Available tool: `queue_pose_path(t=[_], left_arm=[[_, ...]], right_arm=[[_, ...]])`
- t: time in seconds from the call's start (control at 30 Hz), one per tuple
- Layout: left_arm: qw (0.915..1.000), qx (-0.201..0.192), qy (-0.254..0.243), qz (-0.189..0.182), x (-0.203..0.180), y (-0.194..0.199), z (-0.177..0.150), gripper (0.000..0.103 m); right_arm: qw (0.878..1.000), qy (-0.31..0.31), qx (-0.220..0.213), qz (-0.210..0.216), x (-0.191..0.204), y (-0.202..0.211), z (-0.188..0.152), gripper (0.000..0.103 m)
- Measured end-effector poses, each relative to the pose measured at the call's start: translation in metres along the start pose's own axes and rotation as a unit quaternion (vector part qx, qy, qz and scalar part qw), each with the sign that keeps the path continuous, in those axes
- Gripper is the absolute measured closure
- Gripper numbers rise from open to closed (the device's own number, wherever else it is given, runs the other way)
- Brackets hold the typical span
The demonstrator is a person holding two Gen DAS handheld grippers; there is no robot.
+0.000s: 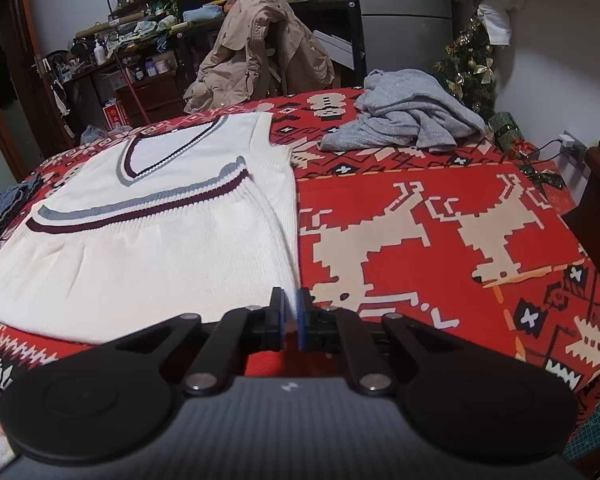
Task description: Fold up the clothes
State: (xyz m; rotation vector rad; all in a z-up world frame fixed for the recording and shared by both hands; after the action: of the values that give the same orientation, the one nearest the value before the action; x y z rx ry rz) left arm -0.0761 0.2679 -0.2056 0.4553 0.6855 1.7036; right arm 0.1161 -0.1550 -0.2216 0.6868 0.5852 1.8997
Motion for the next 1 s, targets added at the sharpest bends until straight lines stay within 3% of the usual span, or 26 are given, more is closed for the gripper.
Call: queue_pose_path(t=[0.3, 0.57, 0.73, 0.8, 0.9, 1.0], left_arm=[[0.9998, -0.014, -0.011, -0.003, 0.004, 0.037, 0.021, 0.097], [0.9988, 0.047, -0.002, -0.014, 0.009, 0.032, -0.027, 0.097], [0.9989, 0.046, -0.001, -0.002, 0.012, 0.034, -0.032, 0.090], [0.9991, 0.041, -0.002, 0.009, 0.017, 0.038, -0.030, 0.085], [0.9991, 0.030, -0.010, 0.028, 0.022, 0.044, -0.024, 0.086], [0.9996, 0.010, -0.025, 0.012, 0.012, 0.045, -0.012, 0.086]], right_arm=[[1.000, 0.007, 0.001, 0.010, 0.012, 0.043, 0.024, 0.098], [0.999, -0.017, 0.028, 0.010, 0.004, 0.066, -0.017, 0.098], [0.999, -0.026, 0.039, -0.008, -0.006, 0.053, -0.040, 0.094], [0.999, -0.025, 0.035, -0.013, -0.008, 0.056, -0.037, 0.091], [0.999, -0.007, 0.022, -0.024, -0.007, 0.063, -0.027, 0.091], [0.999, 0.012, 0.008, -0.035, -0.004, 0.069, -0.015, 0.091]])
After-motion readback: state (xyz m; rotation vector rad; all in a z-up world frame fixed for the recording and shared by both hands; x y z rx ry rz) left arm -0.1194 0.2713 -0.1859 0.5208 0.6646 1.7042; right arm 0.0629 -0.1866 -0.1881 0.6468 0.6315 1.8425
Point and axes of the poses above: each gripper's, at about its wrist camera, not at the fingertips, and y roughly against the way its jaws point, x to its left, z to its top, the point moved 5 cm from there along -y, roughly the way its jaws point, and after that the axes turned 4 degrees about -y, right-handed, at the moved point
